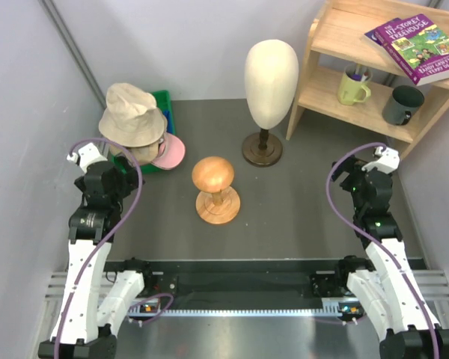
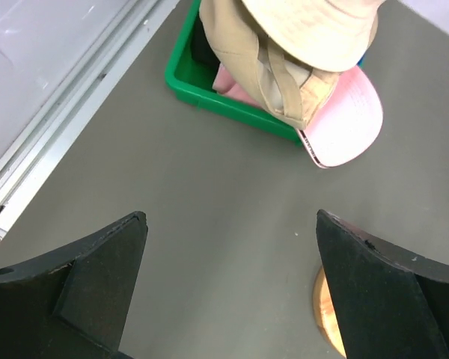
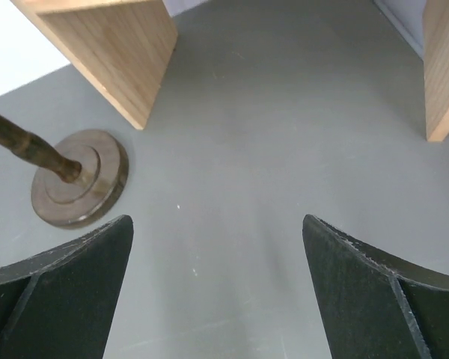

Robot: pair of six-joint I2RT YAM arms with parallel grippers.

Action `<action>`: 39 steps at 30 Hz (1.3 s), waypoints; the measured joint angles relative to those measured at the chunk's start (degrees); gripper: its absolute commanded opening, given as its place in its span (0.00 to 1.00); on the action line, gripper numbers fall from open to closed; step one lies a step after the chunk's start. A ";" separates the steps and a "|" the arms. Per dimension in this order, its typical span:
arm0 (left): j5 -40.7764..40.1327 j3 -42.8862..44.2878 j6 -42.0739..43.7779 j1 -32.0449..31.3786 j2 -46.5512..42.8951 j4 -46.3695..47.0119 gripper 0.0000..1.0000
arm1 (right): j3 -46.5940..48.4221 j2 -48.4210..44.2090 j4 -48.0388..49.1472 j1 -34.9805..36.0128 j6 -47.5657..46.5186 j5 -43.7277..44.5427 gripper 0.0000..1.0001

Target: Stack the hats

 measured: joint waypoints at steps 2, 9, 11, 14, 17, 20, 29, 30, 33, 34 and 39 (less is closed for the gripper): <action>0.81 0.02 0.57 0.00 0.83 0.13 0.99 | 0.85 0.79 0.74 0.00 0.00 0.04 0.96; 8.96 -0.72 5.11 0.00 0.74 4.74 0.99 | 1.79 0.59 3.34 0.00 -0.17 1.22 0.96; 10.36 2.89 6.71 0.00 3.98 4.96 0.99 | 1.79 0.63 3.37 0.00 -0.31 1.77 0.96; 12.02 12.33 9.29 -0.35 12.83 5.77 0.99 | 2.03 0.87 3.43 0.00 -0.74 2.27 0.96; 11.39 21.07 11.78 -2.62 22.38 7.37 0.99 | 2.73 1.51 3.69 0.00 -0.87 2.75 0.96; 8.74 28.83 14.47 -6.71 30.42 7.19 0.99 | 2.89 1.53 3.78 0.00 -1.01 3.04 0.96; -6.32 59.14 13.68 -9.33 56.89 -1.11 0.99 | 3.91 4.20 4.90 0.00 -0.83 3.48 0.95; -7.56 60.11 13.16 -8.96 58.21 -1.90 0.99 | 4.31 4.98 5.05 0.00 -0.72 3.45 0.95; -9.60 60.61 11.82 -7.06 60.19 -3.72 0.99 | 5.14 7.15 5.86 0.00 -0.09 3.23 0.95; -10.08 60.63 11.41 -6.16 60.54 -4.22 0.99 | 5.18 7.63 6.27 0.00 0.07 3.04 0.95; -12.31 60.61 10.21 -2.80 60.87 -4.85 0.98 | 6.03 9.44 6.64 0.00 0.42 1.66 0.95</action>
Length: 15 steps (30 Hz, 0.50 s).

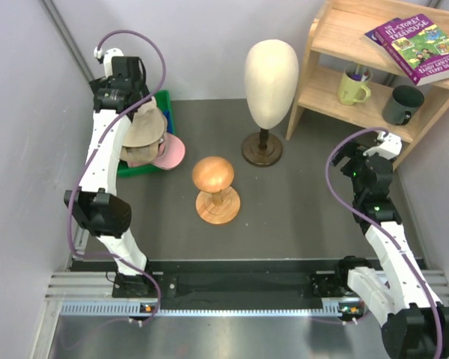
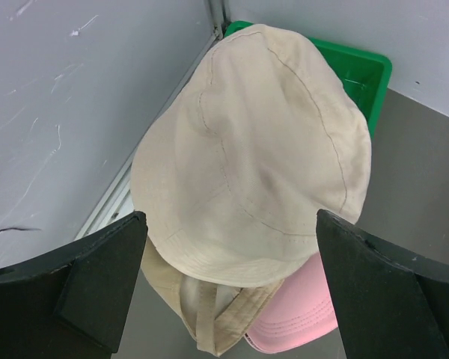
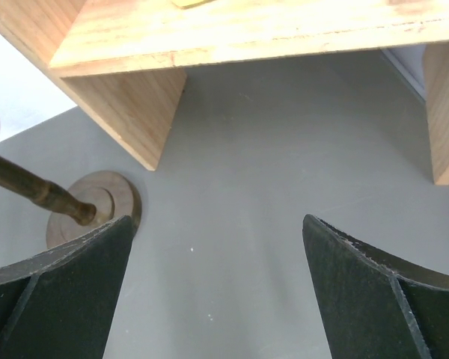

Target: Stack the hats

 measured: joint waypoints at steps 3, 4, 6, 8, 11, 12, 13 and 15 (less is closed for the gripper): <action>0.26 -1.81 -0.74 1.36 -0.24 1.99 0.88 | 0.59 0.63 0.37 0.00 -0.09 -0.44 0.95; 0.66 -2.80 -0.90 1.75 -0.28 2.47 0.84 | 0.83 0.92 0.39 0.00 -0.15 -0.70 0.95; 1.95 -4.50 -0.90 2.58 -0.24 3.32 0.63 | 1.25 1.51 0.46 0.00 -0.22 -1.16 0.95; 2.84 -5.31 -0.74 3.23 -0.09 3.89 0.33 | 1.36 2.01 0.81 0.00 -0.20 -1.68 0.94; 3.37 -5.53 -0.68 3.74 -0.07 5.49 0.03 | 1.36 2.19 0.79 0.00 -0.02 -2.43 0.94; 3.50 -5.53 -0.17 3.82 -0.07 6.29 0.00 | 1.36 2.16 0.83 0.00 0.00 -2.69 0.94; 3.63 -5.53 -0.28 3.82 -0.07 6.84 0.00 | 1.36 2.14 0.81 0.02 0.00 -2.78 0.94; 4.20 -5.55 0.46 3.82 -0.07 7.96 0.00 | 1.36 2.14 0.68 0.04 0.00 -3.04 0.94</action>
